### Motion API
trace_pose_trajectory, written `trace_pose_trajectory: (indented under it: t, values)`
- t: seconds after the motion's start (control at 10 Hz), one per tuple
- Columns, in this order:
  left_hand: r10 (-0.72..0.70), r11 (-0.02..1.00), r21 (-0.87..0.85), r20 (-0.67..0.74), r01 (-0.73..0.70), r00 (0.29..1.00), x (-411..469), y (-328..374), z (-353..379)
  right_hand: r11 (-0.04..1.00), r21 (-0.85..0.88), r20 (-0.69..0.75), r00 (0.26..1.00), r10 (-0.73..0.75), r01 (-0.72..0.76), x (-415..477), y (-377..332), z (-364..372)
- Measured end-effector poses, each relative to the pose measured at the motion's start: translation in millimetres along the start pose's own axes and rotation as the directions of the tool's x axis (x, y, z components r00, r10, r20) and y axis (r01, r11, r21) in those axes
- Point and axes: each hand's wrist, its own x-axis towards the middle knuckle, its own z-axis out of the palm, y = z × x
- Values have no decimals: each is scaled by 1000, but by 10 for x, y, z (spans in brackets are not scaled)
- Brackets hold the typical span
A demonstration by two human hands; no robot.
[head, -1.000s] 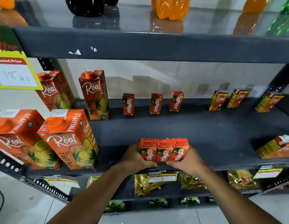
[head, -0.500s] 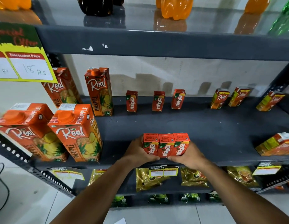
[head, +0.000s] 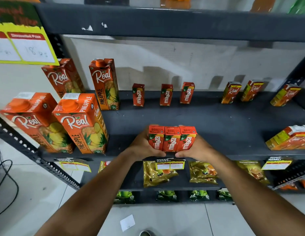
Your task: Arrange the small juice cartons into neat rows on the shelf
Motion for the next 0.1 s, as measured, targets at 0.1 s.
trace_pose_trajectory:
  t: [0.1]
  values:
    - [5, 1000, -5, -29, -5, 1000, -130, 46, -38, 997, 66, -14, 999, -29, 30, -112, 36, -88]
